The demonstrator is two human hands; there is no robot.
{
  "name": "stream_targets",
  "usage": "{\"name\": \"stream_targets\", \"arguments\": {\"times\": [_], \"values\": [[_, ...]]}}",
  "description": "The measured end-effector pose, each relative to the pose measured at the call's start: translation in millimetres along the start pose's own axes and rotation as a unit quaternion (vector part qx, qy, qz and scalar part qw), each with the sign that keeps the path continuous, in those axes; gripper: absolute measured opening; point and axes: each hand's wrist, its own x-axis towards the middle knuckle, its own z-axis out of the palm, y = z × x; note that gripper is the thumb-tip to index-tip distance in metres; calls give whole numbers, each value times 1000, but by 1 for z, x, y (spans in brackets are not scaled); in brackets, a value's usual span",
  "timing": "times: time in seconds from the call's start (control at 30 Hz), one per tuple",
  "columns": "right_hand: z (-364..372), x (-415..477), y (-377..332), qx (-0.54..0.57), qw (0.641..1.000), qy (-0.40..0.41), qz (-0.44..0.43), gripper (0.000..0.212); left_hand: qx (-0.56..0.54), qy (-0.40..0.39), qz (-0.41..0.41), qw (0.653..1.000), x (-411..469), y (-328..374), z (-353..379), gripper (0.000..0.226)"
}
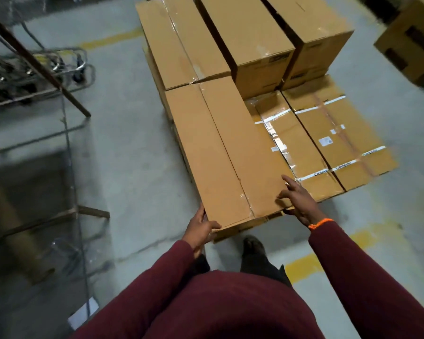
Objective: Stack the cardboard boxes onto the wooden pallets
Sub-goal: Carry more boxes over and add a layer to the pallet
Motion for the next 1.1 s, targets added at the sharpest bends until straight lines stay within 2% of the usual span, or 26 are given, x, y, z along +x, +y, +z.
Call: {"name": "stream_targets", "arguments": {"times": [0.17,0.3,0.5,0.7,0.9,1.0,1.1], "values": [[4,1,2,-4,999,43,5,73,16,-35,-12,999,6,2,-6,81],[1,8,-6,2,997,73,-6,68,19,-54,-22,998,10,7,-5,94],[-5,20,-21,-14,997,78,-2,63,1,-63,-25,998,22,18,7,103],[-11,23,-18,-23,998,66,-6,65,58,0,-2,998,25,29,20,91],[-19,26,-14,-38,998,48,-21,70,56,43,7,997,35,23,31,109],[-23,26,-11,-56,997,48,-40,69,119,61,20,991,38,23,39,114],[-31,24,2,-100,993,20,-54,68,220,137,32,965,45,31,53,104]]}}
